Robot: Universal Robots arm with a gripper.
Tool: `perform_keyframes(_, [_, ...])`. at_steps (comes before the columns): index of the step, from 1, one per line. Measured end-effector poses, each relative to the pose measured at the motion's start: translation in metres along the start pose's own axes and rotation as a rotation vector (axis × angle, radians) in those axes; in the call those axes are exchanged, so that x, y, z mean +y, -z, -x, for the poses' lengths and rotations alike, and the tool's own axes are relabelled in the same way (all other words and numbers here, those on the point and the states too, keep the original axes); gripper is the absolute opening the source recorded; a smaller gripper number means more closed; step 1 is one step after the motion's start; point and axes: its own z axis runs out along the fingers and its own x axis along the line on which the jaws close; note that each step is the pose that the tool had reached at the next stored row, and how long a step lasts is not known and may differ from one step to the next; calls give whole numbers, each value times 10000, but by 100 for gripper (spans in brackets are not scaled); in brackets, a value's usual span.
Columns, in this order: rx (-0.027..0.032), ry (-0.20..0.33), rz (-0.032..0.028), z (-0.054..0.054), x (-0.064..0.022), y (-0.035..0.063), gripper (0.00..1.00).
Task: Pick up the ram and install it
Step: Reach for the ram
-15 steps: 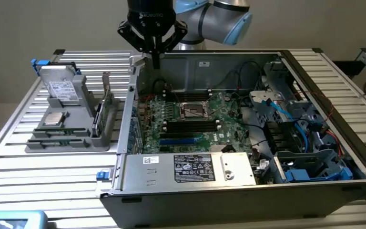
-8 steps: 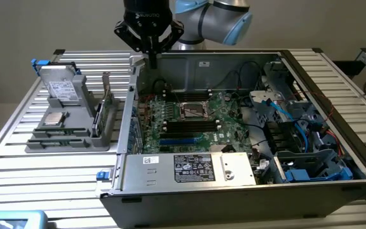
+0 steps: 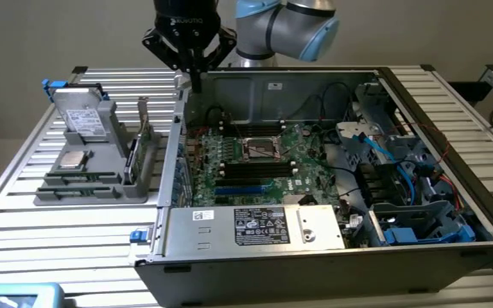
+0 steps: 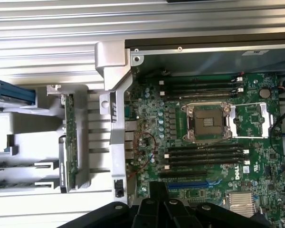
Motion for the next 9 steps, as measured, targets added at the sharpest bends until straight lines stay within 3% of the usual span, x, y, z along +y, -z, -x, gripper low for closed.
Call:
perform_keyframes(5, [1,1,0,-152,-15,0,11])
perform_keyframes(9, [1,1,-1,-333,-29,3,11])
